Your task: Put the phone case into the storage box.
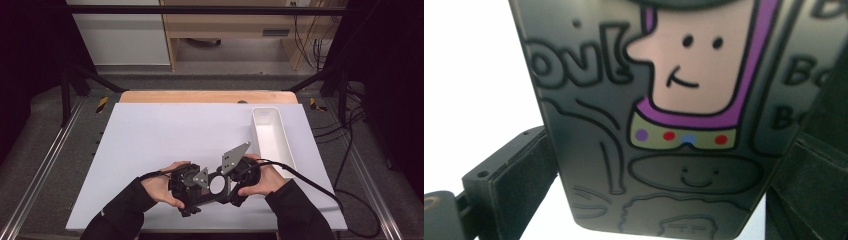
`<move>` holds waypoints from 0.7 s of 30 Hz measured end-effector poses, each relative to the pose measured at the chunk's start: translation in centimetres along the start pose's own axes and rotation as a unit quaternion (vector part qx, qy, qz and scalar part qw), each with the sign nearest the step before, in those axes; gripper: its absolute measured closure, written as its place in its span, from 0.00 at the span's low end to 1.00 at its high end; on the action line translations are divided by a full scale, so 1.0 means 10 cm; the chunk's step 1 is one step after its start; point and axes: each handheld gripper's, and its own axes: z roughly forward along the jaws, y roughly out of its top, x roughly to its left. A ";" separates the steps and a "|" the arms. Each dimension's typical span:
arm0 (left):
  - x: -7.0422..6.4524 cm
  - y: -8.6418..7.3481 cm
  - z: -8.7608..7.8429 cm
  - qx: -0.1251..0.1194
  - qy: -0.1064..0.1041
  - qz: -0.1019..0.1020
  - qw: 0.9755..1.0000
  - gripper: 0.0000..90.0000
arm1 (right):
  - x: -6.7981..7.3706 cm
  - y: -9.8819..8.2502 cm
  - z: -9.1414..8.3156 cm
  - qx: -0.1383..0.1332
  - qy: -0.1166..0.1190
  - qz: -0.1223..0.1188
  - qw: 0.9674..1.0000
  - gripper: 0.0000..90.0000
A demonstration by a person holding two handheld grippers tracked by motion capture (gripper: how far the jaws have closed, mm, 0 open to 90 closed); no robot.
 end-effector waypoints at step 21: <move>0.00 0.08 0.09 0.023 -0.006 0.003 1.000 0.12 | 0.00 0.06 0.08 0.030 -0.002 -0.007 1.000 0.13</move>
